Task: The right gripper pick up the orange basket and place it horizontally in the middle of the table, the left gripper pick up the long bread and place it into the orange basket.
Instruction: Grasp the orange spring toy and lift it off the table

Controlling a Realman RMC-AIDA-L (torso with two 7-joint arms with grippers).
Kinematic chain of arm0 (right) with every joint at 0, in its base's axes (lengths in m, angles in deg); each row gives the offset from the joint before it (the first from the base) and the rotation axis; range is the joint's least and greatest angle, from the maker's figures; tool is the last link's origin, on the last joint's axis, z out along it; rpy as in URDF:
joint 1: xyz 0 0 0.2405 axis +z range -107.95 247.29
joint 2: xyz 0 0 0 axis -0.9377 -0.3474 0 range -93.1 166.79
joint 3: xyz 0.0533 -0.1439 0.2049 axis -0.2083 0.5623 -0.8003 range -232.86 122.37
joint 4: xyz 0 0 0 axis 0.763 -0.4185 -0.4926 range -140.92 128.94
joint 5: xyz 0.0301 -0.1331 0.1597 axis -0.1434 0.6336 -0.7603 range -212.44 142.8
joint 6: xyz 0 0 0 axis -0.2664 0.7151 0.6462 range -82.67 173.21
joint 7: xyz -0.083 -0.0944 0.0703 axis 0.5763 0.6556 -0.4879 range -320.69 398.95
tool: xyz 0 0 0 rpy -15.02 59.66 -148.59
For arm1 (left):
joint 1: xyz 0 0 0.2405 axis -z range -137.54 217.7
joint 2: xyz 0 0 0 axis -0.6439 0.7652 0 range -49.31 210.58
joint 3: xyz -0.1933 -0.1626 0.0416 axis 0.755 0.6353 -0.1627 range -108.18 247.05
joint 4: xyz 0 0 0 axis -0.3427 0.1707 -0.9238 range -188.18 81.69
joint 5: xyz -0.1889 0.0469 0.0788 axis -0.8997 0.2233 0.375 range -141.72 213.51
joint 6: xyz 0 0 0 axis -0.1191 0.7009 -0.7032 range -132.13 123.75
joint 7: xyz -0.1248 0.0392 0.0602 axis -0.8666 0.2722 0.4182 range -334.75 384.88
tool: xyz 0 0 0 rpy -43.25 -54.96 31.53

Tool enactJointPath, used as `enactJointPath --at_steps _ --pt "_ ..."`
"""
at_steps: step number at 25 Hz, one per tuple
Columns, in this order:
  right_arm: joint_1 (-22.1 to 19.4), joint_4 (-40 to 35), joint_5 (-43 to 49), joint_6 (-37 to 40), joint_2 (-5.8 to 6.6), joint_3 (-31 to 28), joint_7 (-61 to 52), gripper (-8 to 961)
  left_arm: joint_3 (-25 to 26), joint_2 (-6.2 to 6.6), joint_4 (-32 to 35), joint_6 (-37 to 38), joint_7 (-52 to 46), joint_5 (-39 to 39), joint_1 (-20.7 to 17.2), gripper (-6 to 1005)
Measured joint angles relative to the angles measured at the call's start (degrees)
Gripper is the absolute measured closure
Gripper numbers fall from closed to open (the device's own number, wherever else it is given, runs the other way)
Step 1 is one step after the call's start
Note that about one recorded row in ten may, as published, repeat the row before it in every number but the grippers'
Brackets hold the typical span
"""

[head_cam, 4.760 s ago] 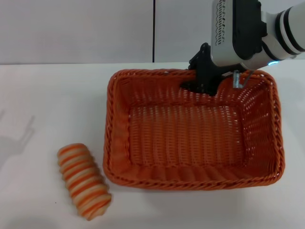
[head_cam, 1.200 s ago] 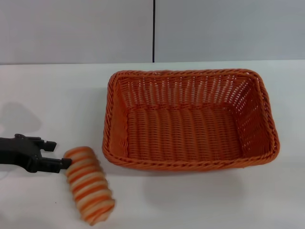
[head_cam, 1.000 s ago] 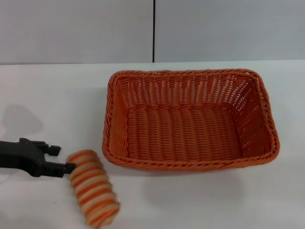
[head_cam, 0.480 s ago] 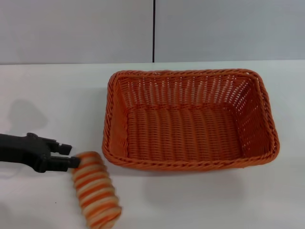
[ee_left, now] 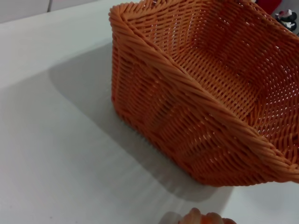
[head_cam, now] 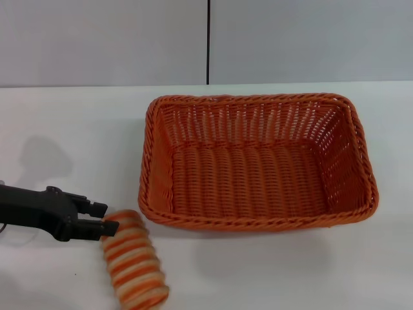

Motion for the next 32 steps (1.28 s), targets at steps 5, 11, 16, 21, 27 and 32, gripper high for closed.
enactJointPath --at_steps 5,11,16,21,27,32 --pt "-0.1 0.1 0.0 0.2 0.03 -0.1 0.0 332 -0.3 -0.43 -1.2 -1.4 1.8 0.0 -0.7 470" --pt "-0.6 0.3 0.0 0.3 0.07 -0.1 -0.1 332 -0.5 -0.44 -2.9 -3.5 3.9 -0.2 -1.0 478" --pt "-0.7 1.0 0.0 0.3 0.08 -0.2 -0.1 332 -0.5 -0.52 -3.0 -4.6 4.4 -0.2 -1.0 492" --pt "-0.7 1.3 -0.2 0.3 0.07 -1.0 0.0 332 -0.8 -0.53 -3.0 -5.4 5.7 -0.2 -0.9 542" --pt "-0.3 2.3 -0.4 0.3 0.07 -2.3 0.0 332 -1.0 -0.61 -2.9 -6.3 6.1 -0.3 -0.8 606" --pt "-0.2 2.3 -0.5 0.3 0.07 -2.5 0.0 332 -0.7 -0.6 -2.1 -6.7 5.7 -1.4 -0.4 636"
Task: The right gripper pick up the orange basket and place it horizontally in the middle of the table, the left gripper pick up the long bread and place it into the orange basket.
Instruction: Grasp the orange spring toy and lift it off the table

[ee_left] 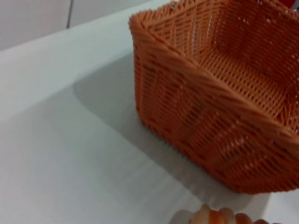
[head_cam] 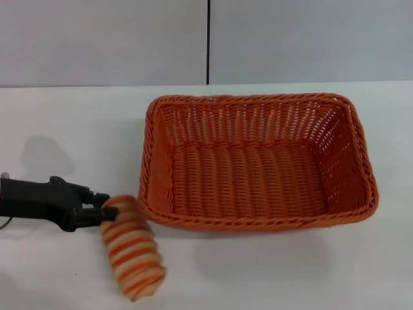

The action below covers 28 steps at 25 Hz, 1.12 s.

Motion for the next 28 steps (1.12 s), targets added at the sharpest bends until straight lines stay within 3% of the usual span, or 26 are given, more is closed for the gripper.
enactJointPath --at_steps 9,16,28 --pt "0.2 0.1 -0.1 0.0 0.0 -0.8 -0.1 332 0.6 0.09 3.8 0.1 -0.6 -1.4 -0.4 686" --pt "0.9 1.2 -0.1 -0.1 0.01 -0.8 -0.1 332 5.0 0.34 7.0 -0.1 -1.0 -1.9 -0.1 774" --pt "1.7 1.4 -0.1 0.0 0.09 -0.8 0.1 332 5.2 0.49 13.2 -0.1 -1.1 -6.2 0.2 840"
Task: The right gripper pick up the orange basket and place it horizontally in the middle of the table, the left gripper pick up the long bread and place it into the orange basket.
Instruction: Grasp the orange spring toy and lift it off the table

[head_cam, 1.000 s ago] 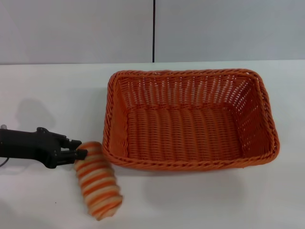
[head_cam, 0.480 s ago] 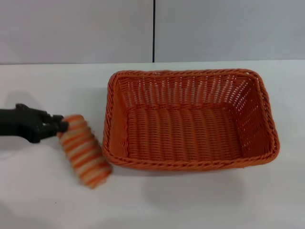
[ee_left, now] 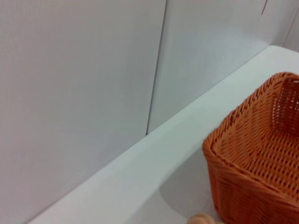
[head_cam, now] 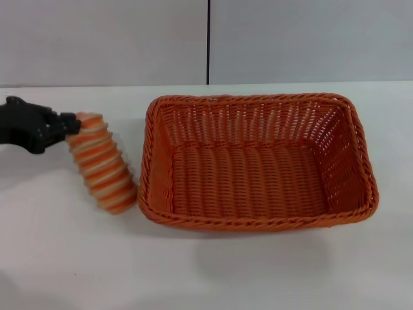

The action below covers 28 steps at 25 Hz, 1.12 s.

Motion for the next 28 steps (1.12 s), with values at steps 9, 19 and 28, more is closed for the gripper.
enactJointPath --at_steps 9,19,28 --pt "0.6 0.0 0.0 0.1 0.0 -0.5 0.0 332 0.7 0.02 3.4 -0.8 0.0 -3.1 0.4 895" --pt "0.7 1.1 0.2 -0.1 0.09 -0.6 0.6 332 -1.8 -0.26 0.4 -4.8 0.4 -4.8 1.0 992" --pt "1.1 2.8 0.5 -0.5 0.28 -0.6 2.1 332 -3.7 -0.34 -0.3 -9.0 0.5 -4.5 0.3 814"
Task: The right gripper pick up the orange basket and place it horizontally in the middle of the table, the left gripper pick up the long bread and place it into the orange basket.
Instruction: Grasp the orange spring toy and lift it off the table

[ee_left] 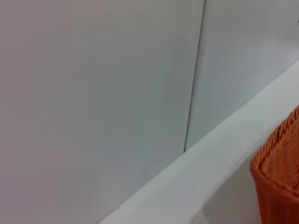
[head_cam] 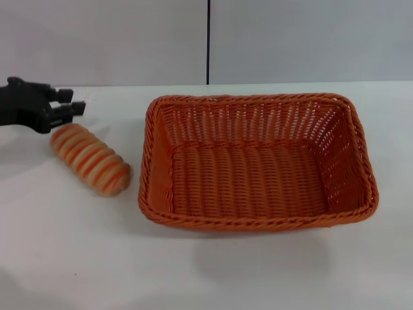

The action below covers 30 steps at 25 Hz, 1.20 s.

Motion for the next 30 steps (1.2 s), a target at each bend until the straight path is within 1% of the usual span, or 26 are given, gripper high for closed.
enactJointPath --at_steps 1,3,4,5,10,14,17,19,20,21,22,26,30 --pt "0.1 0.4 0.0 0.0 0.13 0.0 0.2 332 -0.2 0.03 0.2 -0.1 -0.3 1.6 0.0 780" --pt "0.4 1.2 0.0 0.0 0.36 0.0 0.7 332 -2.1 0.01 0.4 -0.5 -1.4 5.3 0.5 665" --pt "0.5 1.5 0.0 -0.1 0.45 0.0 0.8 332 -2.1 0.01 0.4 -0.5 -1.4 5.3 0.5 608" --pt "0.6 1.7 0.0 -0.1 0.49 0.0 1.0 332 -5.2 -0.1 0.5 -2.0 -2.6 7.8 0.7 551" --pt "0.9 1.9 0.1 -0.2 0.52 0.0 1.3 332 -8.9 -0.16 1.2 -4.9 -3.8 9.9 0.3 450" --pt "0.9 2.8 0.1 -0.3 0.56 0.0 1.8 332 -9.5 -0.16 1.2 -5.0 -4.4 11.3 0.7 369" --pt "0.9 3.3 0.1 -0.8 0.67 0.0 2.3 332 -14.1 -0.29 1.2 -7.1 -4.5 12.3 0.3 306" --pt "1.0 3.4 0.1 -0.9 0.68 0.0 2.4 332 -14.1 -0.29 1.2 -7.1 -4.5 12.3 0.3 260" --pt "1.0 3.5 0.1 -0.9 0.68 0.0 2.5 332 -15.2 -0.31 1.2 -7.8 -4.5 12.3 0.1 237" --pt "1.0 3.7 0.1 -1.0 0.72 0.0 2.5 332 -15.2 -0.31 1.2 -7.8 -4.5 12.3 0.1 214" --pt "1.0 3.9 0.1 -1.0 0.83 0.0 2.5 332 -18.0 -0.34 1.2 -9.8 -4.3 12.3 -0.5 191" --pt "1.1 4.8 0.1 -1.2 1.17 0.0 2.5 332 -20.4 -0.34 1.2 -11.8 -4.1 12.3 -0.9 194" --pt "1.2 4.8 0.1 -1.6 1.19 0.0 2.5 332 -21.1 -0.34 1.1 -12.7 -4.0 12.6 -1.0 205"
